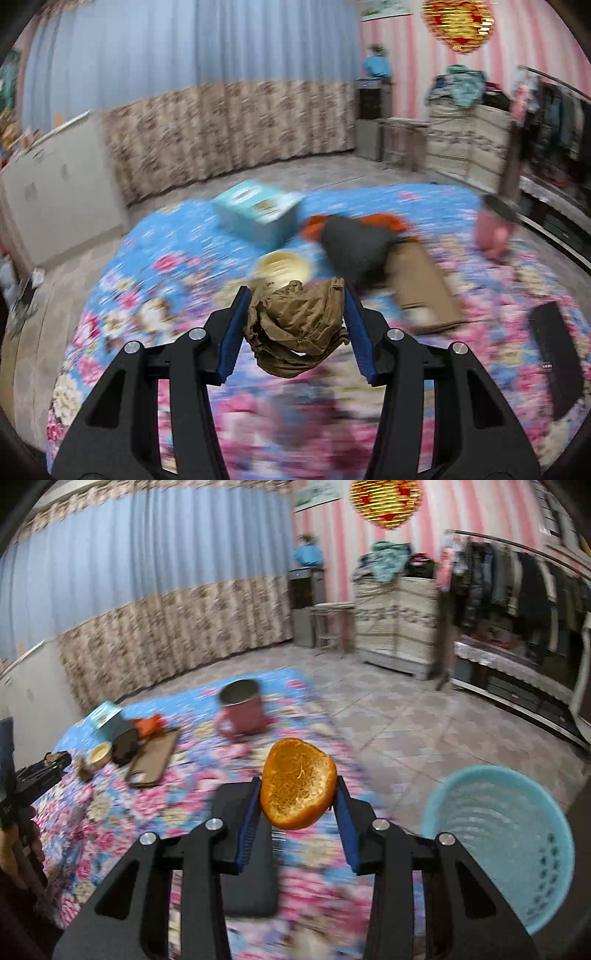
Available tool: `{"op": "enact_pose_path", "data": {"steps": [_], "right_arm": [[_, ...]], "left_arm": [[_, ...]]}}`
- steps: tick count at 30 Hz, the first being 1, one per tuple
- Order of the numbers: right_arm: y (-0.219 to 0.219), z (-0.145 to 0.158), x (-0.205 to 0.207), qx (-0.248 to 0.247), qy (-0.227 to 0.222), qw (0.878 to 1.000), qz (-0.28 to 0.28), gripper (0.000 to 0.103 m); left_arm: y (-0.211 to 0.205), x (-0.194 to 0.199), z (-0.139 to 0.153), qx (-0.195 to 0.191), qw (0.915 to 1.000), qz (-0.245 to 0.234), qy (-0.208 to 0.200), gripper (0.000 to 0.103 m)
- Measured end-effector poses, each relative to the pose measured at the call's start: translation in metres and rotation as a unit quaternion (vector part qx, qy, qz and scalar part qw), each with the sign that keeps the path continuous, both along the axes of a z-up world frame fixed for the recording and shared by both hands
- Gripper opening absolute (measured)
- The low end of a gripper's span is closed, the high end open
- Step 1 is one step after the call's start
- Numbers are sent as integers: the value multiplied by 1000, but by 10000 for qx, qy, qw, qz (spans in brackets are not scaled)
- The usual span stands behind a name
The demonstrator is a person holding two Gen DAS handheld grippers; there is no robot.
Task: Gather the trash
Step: 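Carry cloth and peel to the blue basket and open the left tool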
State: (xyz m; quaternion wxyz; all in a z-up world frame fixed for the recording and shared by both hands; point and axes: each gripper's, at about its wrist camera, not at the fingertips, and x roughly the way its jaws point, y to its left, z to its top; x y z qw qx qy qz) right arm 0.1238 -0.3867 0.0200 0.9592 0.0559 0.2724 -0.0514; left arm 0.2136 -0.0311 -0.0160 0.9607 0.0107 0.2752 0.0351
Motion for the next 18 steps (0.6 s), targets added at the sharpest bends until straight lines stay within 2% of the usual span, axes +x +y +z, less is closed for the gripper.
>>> {"op": "enact_pose_path", "data": {"steps": [3,5,8,15,18], "right_arm": [[-36,0,-20,-3,-60,9993,-368,39],[-52,-2,-28,-90,-73,9984,-552,39],[-80,-7,-42,-31,-104,9964,-845,39],[-140,-13,-71,-86,-183,9881,-1523,39],[-159,-17,-81,-29,-228,9846,-1734,39]], "left_arm": [[-44,-1,13,-197,9989,-422,-45,49],[-76,1,19,-473,9958,-789,0,50],[-115,2,24,-507,9918,-1169,32,50],[-206,-4,33,-733,9756,-2068,90,50],[-245,-12,34,-697,9674,-2433,66,50]]}}
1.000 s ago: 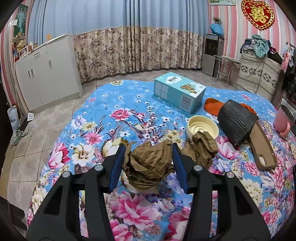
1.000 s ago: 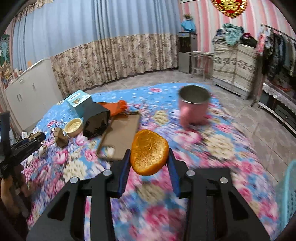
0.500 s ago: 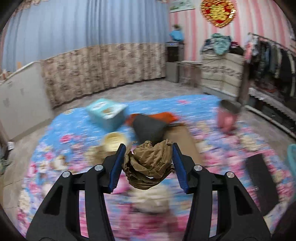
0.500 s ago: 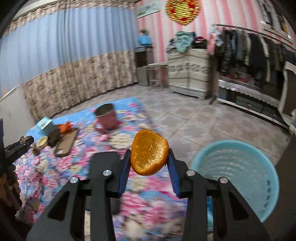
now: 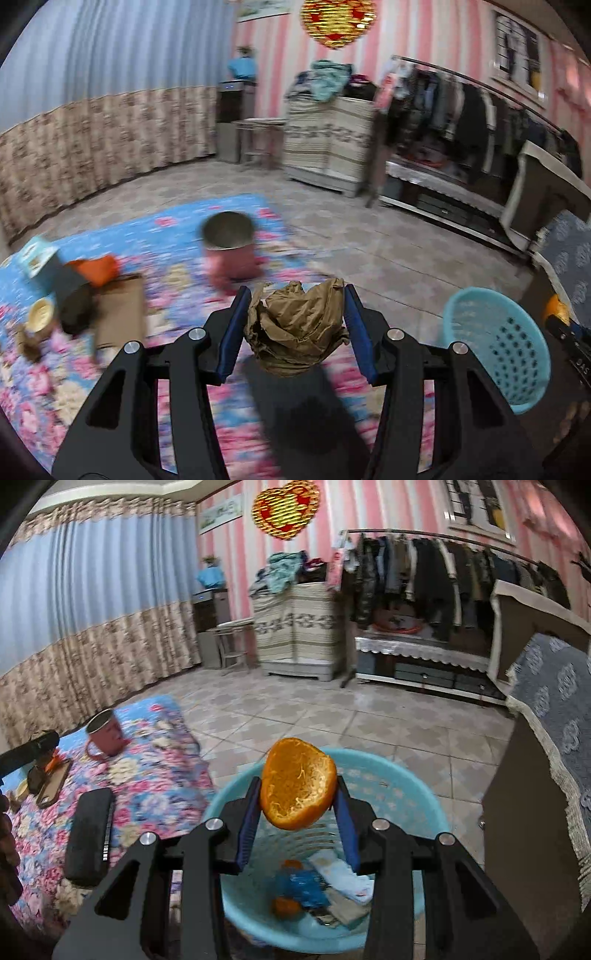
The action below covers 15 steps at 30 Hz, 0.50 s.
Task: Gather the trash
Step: 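Carry cloth and peel to the blue basket and open the left tool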
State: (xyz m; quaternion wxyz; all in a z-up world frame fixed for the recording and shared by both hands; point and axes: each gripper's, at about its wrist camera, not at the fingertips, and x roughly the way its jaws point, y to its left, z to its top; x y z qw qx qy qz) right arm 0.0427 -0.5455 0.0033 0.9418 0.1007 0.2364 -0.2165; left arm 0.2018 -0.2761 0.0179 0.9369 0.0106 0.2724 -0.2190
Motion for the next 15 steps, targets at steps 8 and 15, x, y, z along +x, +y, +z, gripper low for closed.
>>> {"op": "enact_pose_path", "data": {"steps": [8,15], "right_arm": [[-31,-10,-21,180,-123,9992,-347,39],[-47,-15,-34,256,-218,9979,-562,39]], "left_arm": [[-99,-31,-17,178,9942,-1063,-23,50],[-169,-53,-35,155,9847,-1717,236,50]]}}
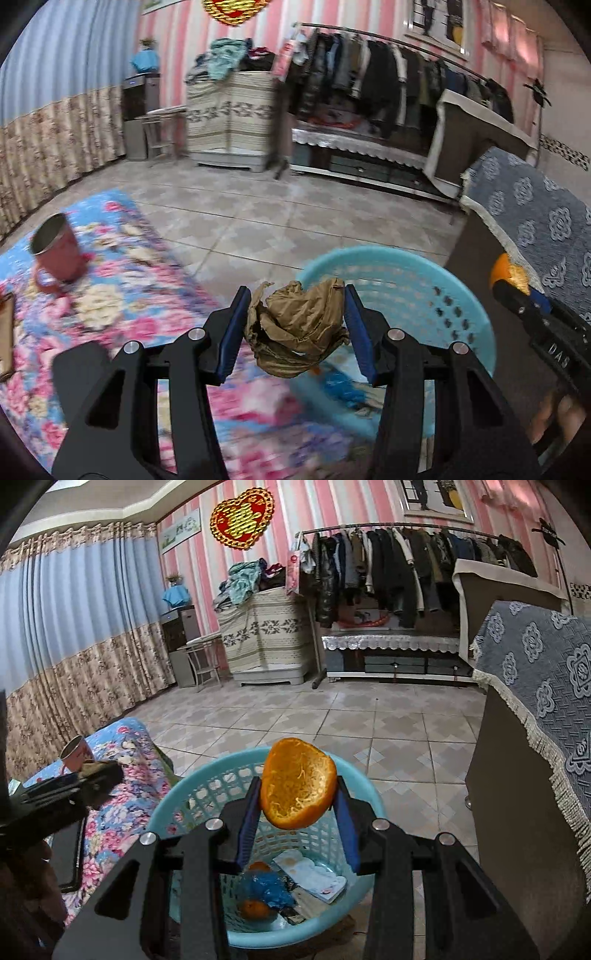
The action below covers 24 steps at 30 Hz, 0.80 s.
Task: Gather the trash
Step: 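Carry cloth and peel to the blue basket and open the left tool, then open the right tool to drop the orange peel into the basket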
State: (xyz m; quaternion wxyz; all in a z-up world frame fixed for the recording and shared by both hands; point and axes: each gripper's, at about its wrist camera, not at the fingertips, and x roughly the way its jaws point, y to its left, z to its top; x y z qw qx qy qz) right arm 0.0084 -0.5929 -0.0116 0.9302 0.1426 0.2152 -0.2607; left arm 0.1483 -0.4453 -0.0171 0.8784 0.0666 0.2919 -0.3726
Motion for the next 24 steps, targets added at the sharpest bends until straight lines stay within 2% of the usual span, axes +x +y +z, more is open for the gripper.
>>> {"op": "enact_pose_path", "data": {"steps": [6,12,15,17,24], "right_arm": [[-15,-12,-10,102,57,9998,-173,39],[-24,-21,-14,247,37,9994,-251,39],[-25,-22,-12,252,67,9994,-232,39],[-23,-25,-9,257,92,9994,-210,39],[-17,-30,-2,268,173,9994,-97,39]], "left_arm": [[-31,-6,-16,214,9991,-359,-19,50],[-43,0,-25,430,9982,-389,-130,51],[-39,3,-21,398,9984,-358,-166,62],[-34,6,-12,326,9988,-219,-309,76],[-12,23,11,256,9980,182,-547,87]]}}
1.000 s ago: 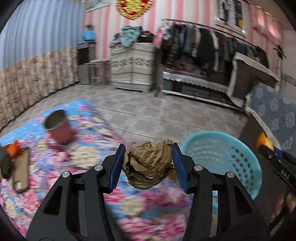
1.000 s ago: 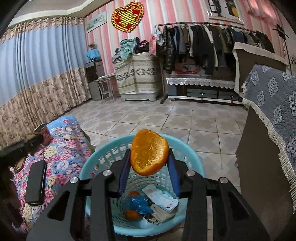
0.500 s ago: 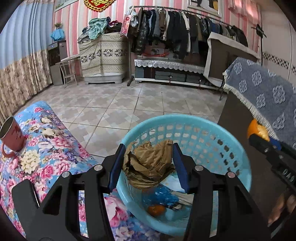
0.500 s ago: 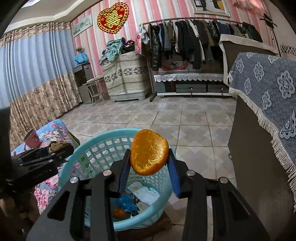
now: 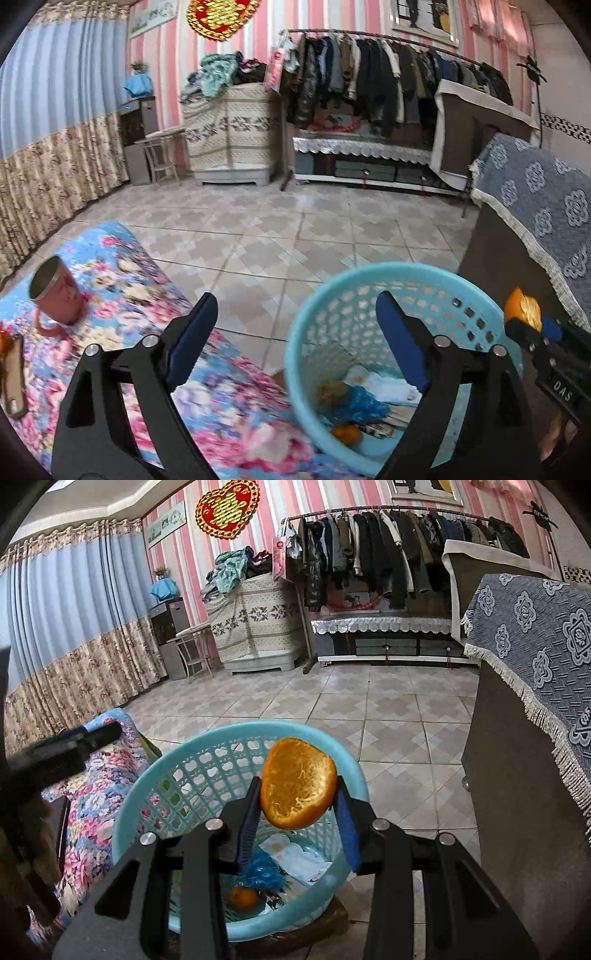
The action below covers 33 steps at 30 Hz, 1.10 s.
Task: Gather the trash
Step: 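Open the right tool to drop the orange peel into the basket, then move both tools back over the bedspread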
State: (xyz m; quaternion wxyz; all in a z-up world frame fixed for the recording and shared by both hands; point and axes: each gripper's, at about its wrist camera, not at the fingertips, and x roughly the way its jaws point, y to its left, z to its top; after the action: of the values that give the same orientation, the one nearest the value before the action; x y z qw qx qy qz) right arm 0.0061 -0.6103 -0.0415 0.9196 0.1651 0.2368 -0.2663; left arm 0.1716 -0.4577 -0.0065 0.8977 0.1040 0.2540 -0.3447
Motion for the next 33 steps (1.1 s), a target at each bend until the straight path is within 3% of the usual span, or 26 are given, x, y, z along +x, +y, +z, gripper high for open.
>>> {"op": "enact_pose_path", "data": {"steps": [10,15,16,19,23,33], "right_arm": [[14,-1,35,22,47,9996,293,39],[21,-4,49,-51,156,9994,296,41],[20,-5,51,-40,177,9994,285,46],[21,-6,54,-2,165,9995,269,76],[29,-6,52,-94,236,9994,229,88],[55,11,47,-312,179,9991,213,98]], "left_arm": [[39,2,23,-97,9984,457,-318,97],[60,3,25,-116,9979,588,-225,97],[63,3,25,-114,9978,617,-223,97],[76,4,25,-99,9969,743,-242,97],[98,5,27,-113,9960,869,-193,98],[169,5,31,-266,9911,1298,-75,98]]}}
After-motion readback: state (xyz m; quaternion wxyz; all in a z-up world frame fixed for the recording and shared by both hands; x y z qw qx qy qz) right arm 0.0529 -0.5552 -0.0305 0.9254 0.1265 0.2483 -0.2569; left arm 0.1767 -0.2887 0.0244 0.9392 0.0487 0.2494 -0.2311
